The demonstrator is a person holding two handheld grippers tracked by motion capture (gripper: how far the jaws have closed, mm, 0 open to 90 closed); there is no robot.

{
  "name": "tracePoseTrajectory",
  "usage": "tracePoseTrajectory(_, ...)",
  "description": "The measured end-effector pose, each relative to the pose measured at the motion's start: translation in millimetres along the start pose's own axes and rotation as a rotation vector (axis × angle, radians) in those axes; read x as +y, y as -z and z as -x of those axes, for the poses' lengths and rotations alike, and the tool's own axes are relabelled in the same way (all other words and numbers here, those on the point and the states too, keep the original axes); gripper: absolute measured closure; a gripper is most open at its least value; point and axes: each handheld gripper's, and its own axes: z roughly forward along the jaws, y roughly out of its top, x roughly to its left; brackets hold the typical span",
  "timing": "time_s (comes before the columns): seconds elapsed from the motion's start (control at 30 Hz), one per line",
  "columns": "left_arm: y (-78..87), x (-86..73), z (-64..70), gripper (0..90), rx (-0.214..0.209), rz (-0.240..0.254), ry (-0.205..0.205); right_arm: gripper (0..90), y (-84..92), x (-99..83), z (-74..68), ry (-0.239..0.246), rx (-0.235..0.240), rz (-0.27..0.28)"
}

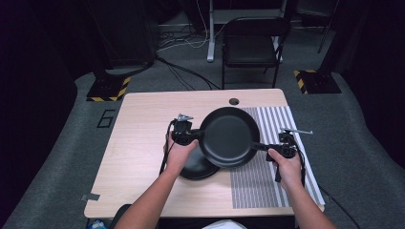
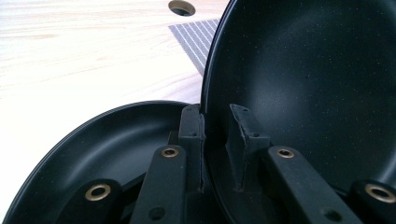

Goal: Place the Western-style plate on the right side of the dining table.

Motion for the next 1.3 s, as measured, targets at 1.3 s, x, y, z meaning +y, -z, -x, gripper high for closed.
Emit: tracePoseTrajectory(1.3, -23.3, 12.2, 25.9, 75.8, -0.093, -0.002, -0.027, 82.3, 39.5, -4.0, 10.7, -0.021, -0.046, 0.094)
